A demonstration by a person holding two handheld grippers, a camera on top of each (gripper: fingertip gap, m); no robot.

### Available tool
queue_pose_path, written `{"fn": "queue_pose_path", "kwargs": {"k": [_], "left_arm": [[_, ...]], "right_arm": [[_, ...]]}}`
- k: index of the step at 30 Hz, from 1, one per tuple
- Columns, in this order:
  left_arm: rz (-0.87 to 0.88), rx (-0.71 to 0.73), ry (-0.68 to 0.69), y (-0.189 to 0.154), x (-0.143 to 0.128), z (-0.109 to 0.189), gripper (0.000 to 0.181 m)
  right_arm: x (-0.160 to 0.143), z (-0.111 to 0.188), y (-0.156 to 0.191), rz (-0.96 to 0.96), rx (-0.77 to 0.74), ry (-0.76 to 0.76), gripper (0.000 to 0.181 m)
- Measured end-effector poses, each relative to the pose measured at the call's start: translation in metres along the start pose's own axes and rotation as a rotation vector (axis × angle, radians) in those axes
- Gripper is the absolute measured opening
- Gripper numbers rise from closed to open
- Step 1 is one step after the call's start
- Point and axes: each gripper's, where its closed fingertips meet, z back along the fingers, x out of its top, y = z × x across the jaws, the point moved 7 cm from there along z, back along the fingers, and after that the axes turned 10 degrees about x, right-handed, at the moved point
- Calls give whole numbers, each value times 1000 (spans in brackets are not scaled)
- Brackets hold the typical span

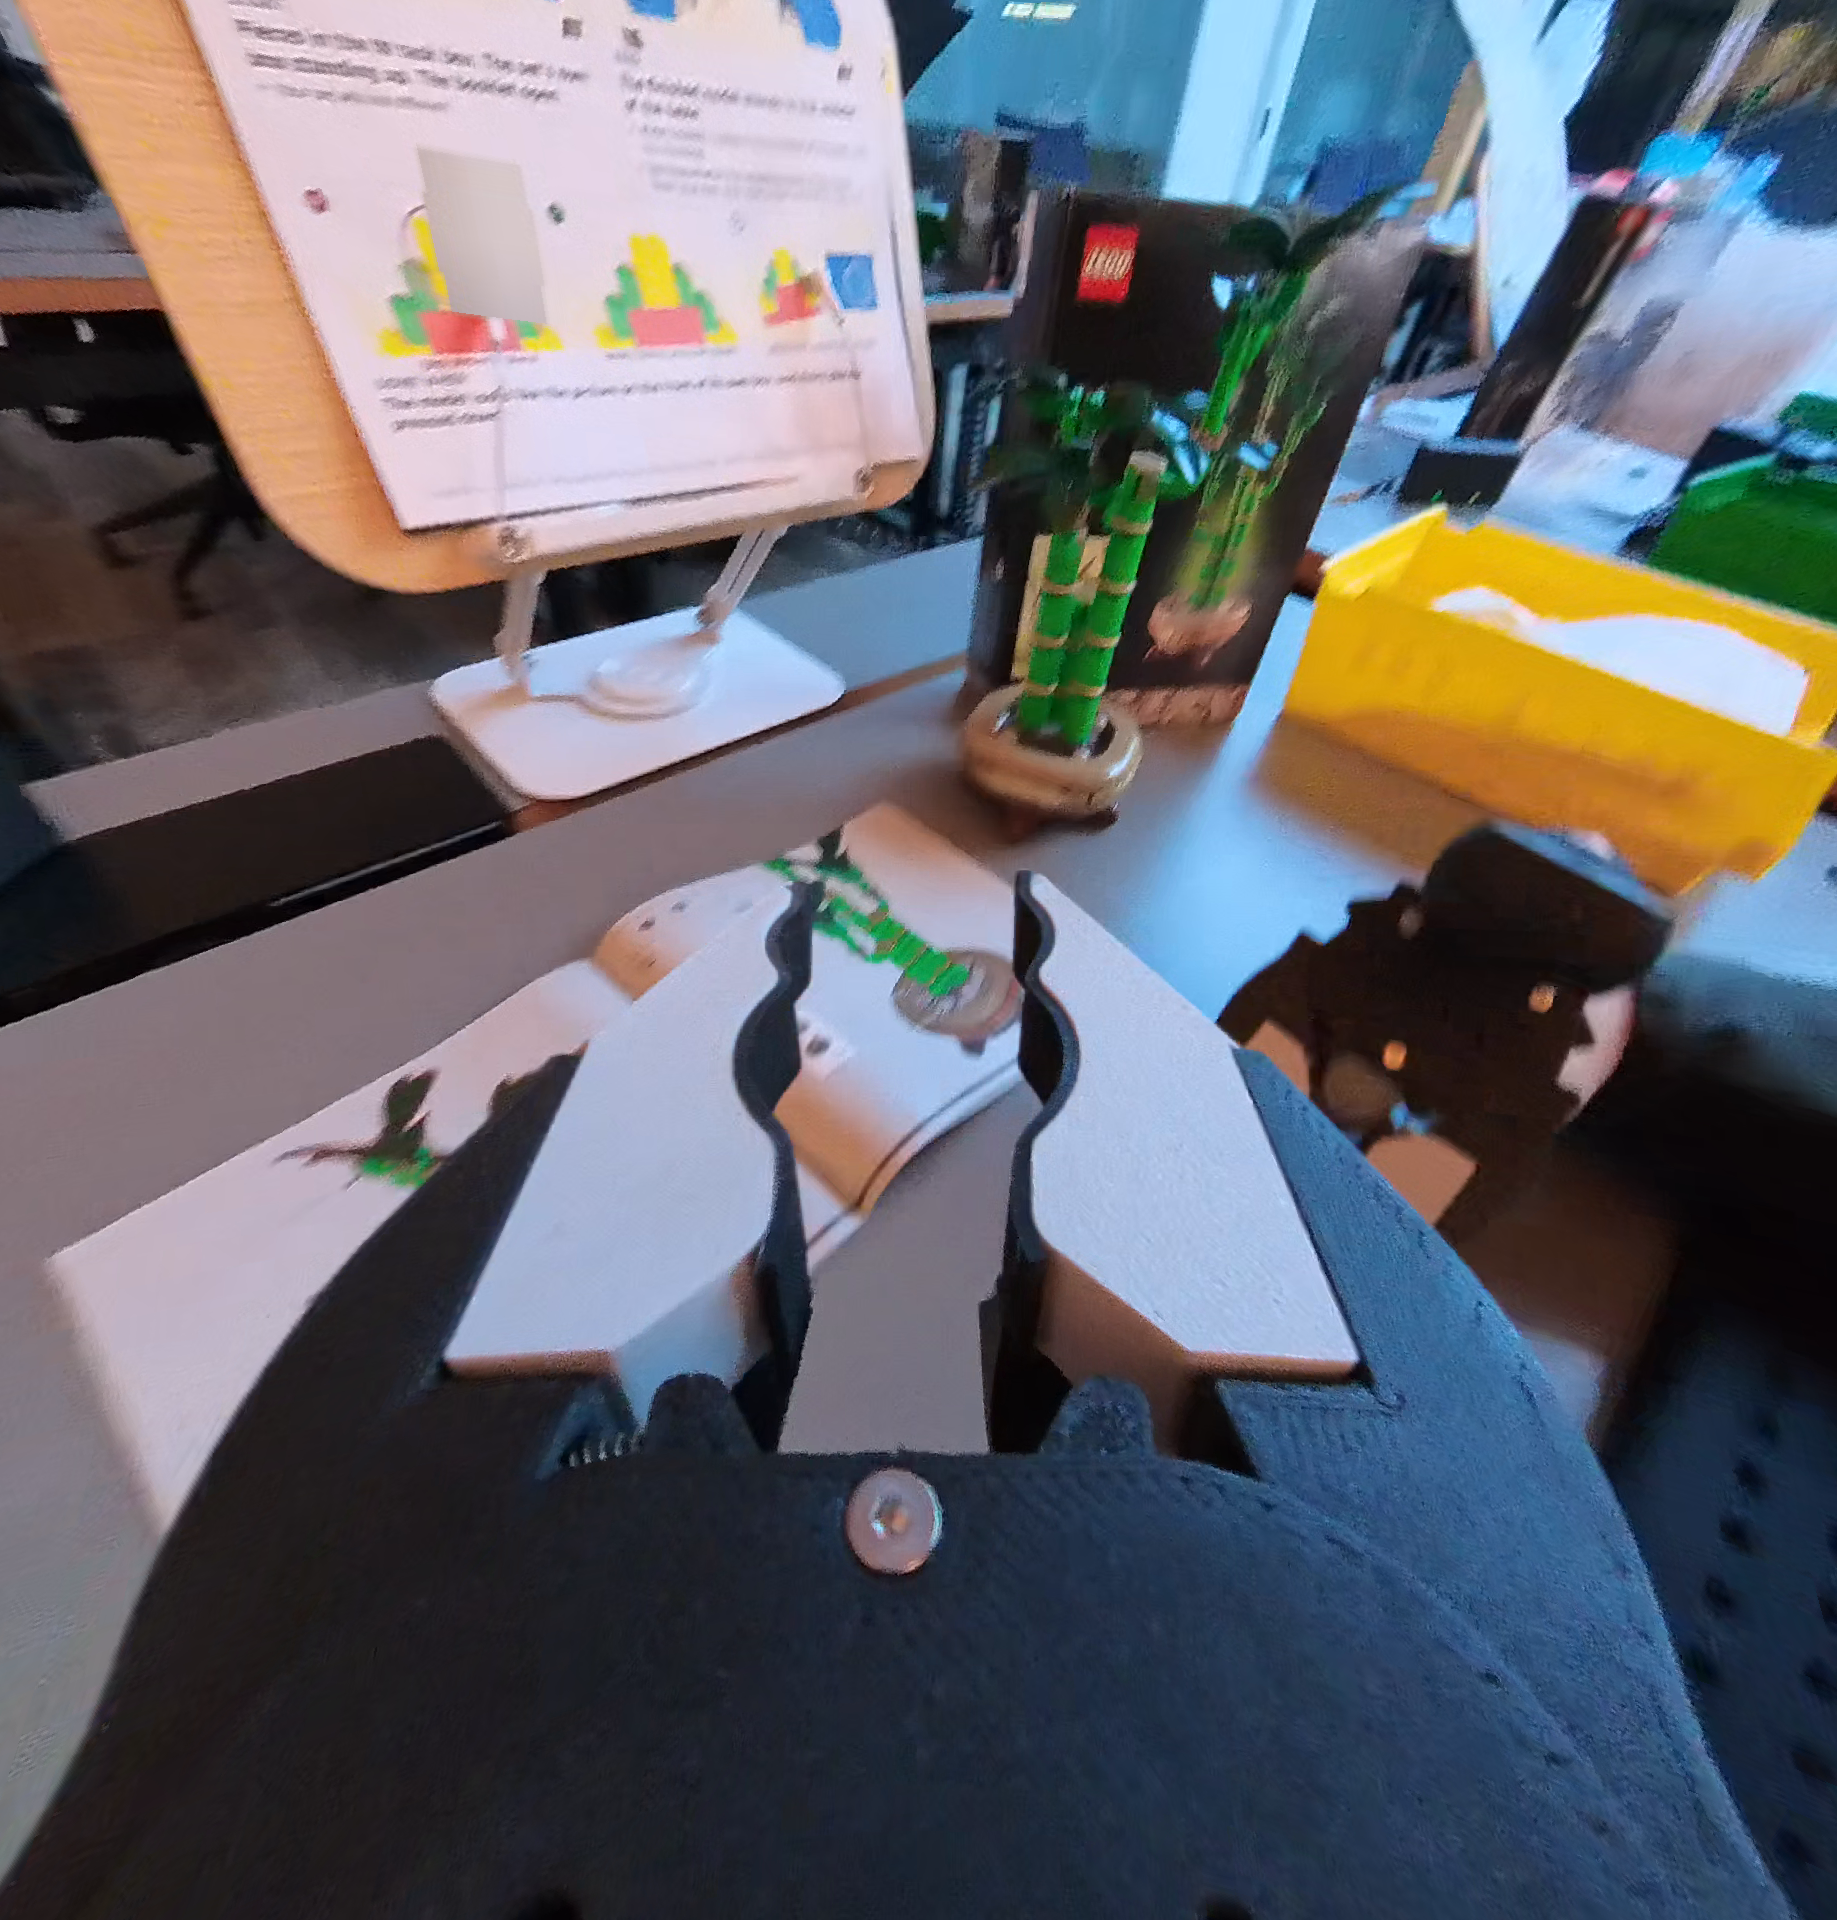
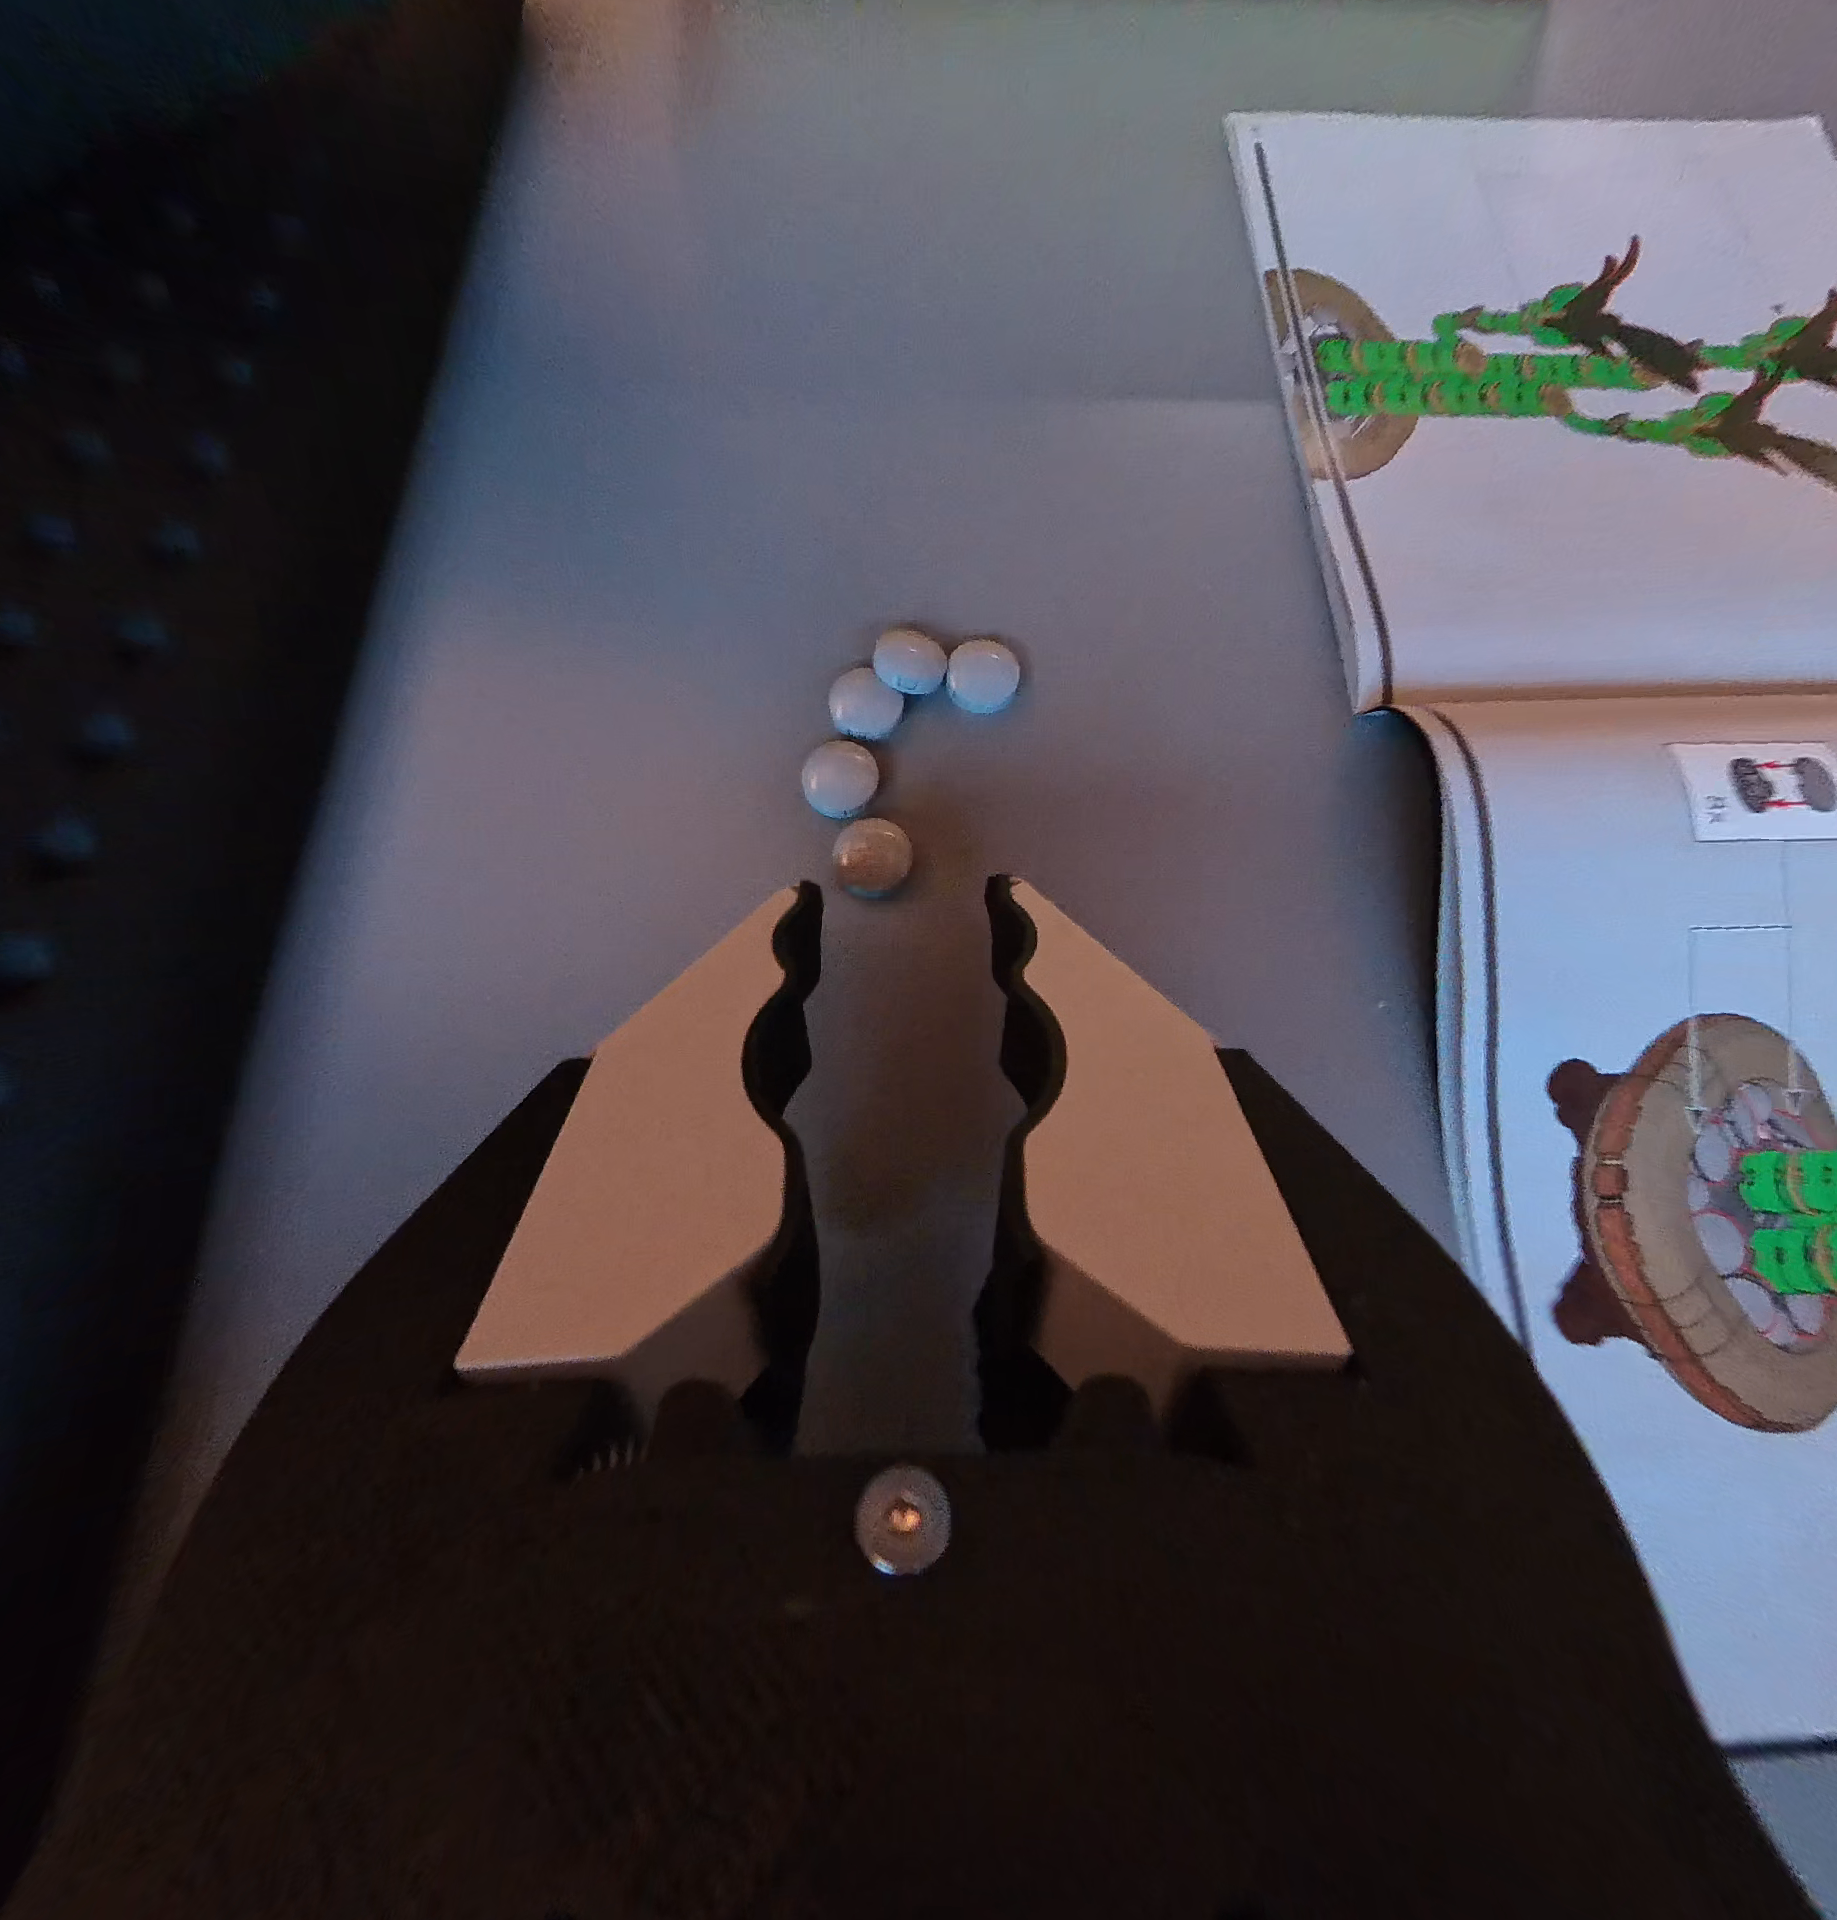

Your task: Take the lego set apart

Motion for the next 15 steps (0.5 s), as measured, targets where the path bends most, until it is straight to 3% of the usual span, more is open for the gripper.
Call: {"fn": "queue_pose_path", "kwargs": {"k": [4,6,7,9,12,15], "left_arm": [[18,-20,-6,-4,0,-33,37],[8,-39,-8,-3,-11,-37,37],[1,-41,-11,-1,-18,-37,37],[-12,-51,-3,6,-36,-38,31],[25,-180,62,4,-56,-41,27],[116,-334,99,-9,-58,-47,28]], "right_arm": [[0,-7,-2,-39,25,-31,32],[2,-12,1,-33,43,-27,26],[2,-14,2,-30,44,-10,15],[3,-13,3,-7,35,16,15],[1,1,-3,37,-63,35,15],[11,30,-7,133,-221,-60,15]]}}
